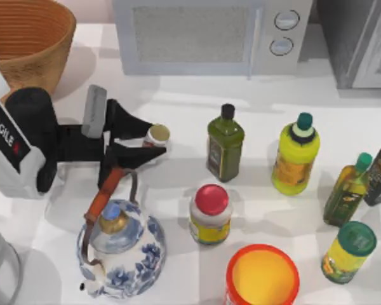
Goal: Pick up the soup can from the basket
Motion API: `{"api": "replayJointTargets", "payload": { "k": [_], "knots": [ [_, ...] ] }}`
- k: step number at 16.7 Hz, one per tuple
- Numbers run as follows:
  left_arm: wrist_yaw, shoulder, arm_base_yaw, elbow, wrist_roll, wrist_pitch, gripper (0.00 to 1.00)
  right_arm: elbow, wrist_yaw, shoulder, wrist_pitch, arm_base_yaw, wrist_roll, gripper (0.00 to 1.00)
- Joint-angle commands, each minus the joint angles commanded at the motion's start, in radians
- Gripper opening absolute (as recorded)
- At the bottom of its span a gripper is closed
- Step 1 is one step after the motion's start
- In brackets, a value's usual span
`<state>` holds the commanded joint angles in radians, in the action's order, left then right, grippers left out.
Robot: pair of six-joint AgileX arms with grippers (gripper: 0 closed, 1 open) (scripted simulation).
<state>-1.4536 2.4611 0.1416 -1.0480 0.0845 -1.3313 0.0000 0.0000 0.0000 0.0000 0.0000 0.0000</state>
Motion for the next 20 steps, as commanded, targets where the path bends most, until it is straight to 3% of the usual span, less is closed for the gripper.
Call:
{"api": "replayJointTargets", "payload": {
  "k": [7,20],
  "knots": [
    [-0.020,0.033,0.004,-0.011,0.001,-0.019,0.00,0.000,0.000,0.000,0.000,0.000,0.000,1.00],
    [-0.020,0.033,0.004,-0.011,0.001,-0.019,0.98,0.000,0.000,0.000,0.000,0.000,0.000,1.00]
  ]
}}
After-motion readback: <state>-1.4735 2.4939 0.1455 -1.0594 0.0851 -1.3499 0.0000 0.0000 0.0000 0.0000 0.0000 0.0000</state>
